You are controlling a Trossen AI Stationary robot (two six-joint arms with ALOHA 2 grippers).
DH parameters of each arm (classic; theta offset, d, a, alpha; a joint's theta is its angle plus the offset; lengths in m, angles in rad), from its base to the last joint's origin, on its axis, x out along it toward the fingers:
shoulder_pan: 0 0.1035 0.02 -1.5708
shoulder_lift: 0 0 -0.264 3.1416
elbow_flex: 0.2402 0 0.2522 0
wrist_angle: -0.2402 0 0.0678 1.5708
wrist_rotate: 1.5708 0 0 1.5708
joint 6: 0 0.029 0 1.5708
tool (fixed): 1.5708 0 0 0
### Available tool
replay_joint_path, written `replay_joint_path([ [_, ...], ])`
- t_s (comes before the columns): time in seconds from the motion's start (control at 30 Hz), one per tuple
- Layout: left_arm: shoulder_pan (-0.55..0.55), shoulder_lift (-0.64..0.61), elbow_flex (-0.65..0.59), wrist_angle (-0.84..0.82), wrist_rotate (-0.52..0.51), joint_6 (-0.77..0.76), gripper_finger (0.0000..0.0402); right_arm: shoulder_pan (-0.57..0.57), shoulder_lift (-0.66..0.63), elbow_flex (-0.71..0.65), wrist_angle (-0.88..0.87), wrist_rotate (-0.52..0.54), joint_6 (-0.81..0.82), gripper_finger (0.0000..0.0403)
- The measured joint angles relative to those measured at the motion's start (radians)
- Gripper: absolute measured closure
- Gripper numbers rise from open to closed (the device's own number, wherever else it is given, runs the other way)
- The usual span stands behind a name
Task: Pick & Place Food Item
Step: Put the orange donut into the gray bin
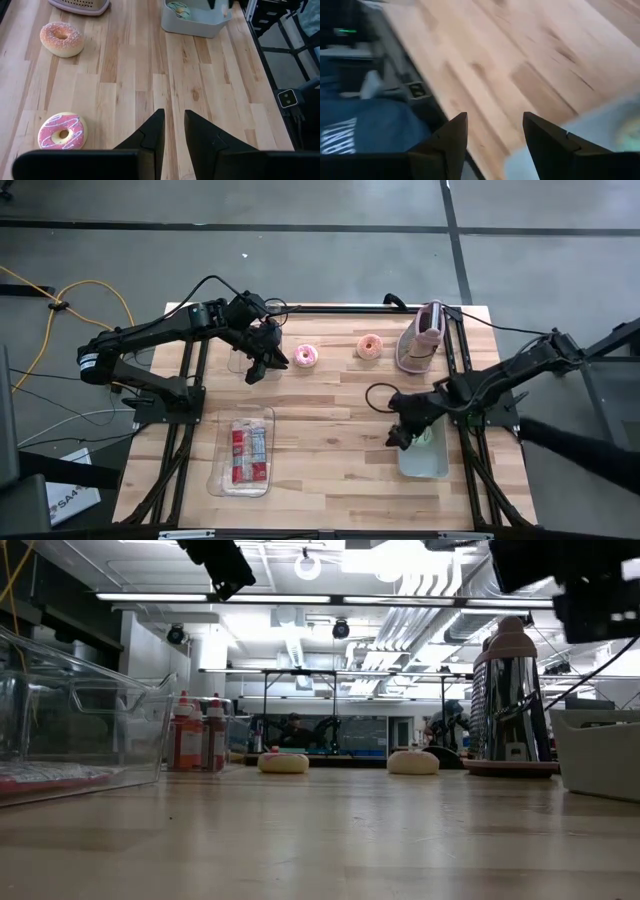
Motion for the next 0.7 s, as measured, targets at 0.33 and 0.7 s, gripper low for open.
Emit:
replay_joint_path([
  [0.33, 0.0, 0.0, 0.0, 0.0, 0.0, 0.0, 0.0332, -0.008, 0.003, 0.0, 0.157, 0.163, -0.202, 0.0223],
  [0.7, 0.0, 0.0, 0.0, 0.0, 0.0, 0.0, 0.0332, -0.099, 0.003, 0.0, 0.161, 0.252, -0.461, 0.0223],
])
